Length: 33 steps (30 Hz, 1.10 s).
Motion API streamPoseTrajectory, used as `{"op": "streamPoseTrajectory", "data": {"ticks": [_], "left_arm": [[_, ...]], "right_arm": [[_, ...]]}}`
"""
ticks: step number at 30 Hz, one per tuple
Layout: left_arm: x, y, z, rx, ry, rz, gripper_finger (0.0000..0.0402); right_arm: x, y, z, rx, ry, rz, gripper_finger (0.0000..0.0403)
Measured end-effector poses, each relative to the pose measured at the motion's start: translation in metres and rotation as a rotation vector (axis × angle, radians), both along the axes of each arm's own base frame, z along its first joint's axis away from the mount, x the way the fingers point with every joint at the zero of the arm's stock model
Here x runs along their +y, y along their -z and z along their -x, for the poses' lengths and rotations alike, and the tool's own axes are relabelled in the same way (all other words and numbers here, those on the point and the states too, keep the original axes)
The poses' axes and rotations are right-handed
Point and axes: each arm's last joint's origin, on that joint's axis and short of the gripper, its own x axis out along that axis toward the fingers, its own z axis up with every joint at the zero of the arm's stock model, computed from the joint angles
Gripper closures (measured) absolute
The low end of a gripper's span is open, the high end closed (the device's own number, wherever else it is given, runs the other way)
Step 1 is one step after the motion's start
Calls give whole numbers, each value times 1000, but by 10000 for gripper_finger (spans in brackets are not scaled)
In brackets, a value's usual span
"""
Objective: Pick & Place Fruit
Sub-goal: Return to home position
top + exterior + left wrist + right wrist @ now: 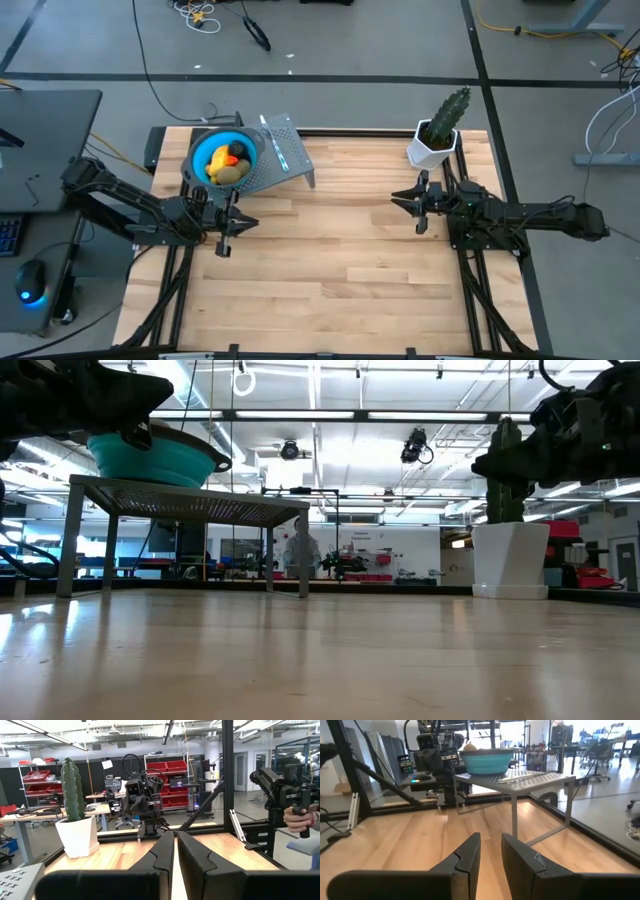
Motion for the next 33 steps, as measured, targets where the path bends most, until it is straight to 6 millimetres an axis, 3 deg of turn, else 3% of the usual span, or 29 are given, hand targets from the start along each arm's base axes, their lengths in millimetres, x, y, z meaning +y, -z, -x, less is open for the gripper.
{"op": "streamPoseTrajectory", "data": {"ticks": [9, 16, 33], "left_arm": [[0, 0, 0, -1, -4, -16, 372], [0, 0, 0, -1, -4, -16, 372], [0, 0, 0, -1, -4, -15, 372]], "right_arm": [[0, 1, 0, 17, 0, 23, 328], [-1, 1, 0, 20, 19, 37, 394], [1, 3, 0, 22, -26, -55, 401]]}}
